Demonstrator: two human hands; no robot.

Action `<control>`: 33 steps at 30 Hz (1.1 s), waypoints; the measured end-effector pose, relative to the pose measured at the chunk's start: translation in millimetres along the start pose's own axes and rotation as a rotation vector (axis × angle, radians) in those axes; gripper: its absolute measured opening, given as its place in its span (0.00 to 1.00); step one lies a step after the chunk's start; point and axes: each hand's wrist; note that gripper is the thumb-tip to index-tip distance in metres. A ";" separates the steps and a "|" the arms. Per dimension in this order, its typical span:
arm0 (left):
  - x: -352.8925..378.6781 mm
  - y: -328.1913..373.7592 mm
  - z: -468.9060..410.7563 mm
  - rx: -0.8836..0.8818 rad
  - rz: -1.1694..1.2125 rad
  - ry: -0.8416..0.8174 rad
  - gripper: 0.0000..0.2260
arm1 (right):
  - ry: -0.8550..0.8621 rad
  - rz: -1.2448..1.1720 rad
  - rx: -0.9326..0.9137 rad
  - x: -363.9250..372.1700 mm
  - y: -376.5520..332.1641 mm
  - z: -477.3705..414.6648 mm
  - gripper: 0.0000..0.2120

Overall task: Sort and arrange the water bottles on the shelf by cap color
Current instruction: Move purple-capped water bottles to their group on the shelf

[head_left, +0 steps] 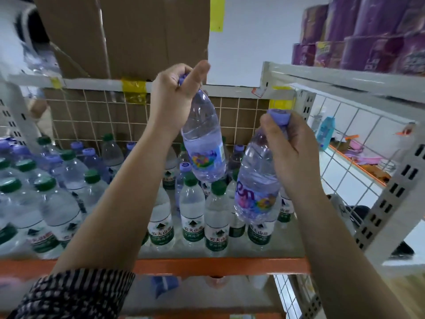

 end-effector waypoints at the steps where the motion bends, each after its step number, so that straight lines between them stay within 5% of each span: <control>1: -4.5 6.0 -0.5 0.001 0.008 -0.005 0.19 | -0.008 -0.008 -0.006 4.1 -5.0 -3.5 0.09; 8: -48.4 26.2 8.7 0.044 0.102 0.009 0.22 | -0.043 -0.056 -0.034 36.8 -40.6 -9.6 0.18; 13: -99.3 15.7 47.5 0.035 0.207 0.012 0.26 | -0.127 -0.187 0.016 76.2 -58.3 18.1 0.12; 33: -438.3 -78.0 257.2 -0.390 -0.230 0.329 0.19 | -0.587 -0.558 0.341 396.3 -147.0 238.9 0.13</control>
Point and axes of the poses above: each hand's wrist, its own z-axis away from the middle knuckle, its own x-axis out of the palm, y = z × x
